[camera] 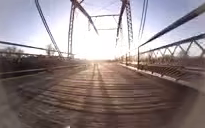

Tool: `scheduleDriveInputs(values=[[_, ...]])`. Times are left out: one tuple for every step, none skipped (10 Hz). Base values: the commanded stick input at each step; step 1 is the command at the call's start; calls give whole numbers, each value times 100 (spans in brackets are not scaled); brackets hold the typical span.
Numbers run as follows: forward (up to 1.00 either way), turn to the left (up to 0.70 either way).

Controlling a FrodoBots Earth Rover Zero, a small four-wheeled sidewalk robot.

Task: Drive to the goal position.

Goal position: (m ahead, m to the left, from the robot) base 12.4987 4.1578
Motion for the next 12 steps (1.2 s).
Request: scheduleDriveInputs(values=[[70, 0], [70, 0], [70, 0], [70, 0], [70, 0], [70, 0], [70, 0], [70, 0], [70, 0], [70, 0], [70, 0], [70, 0]])
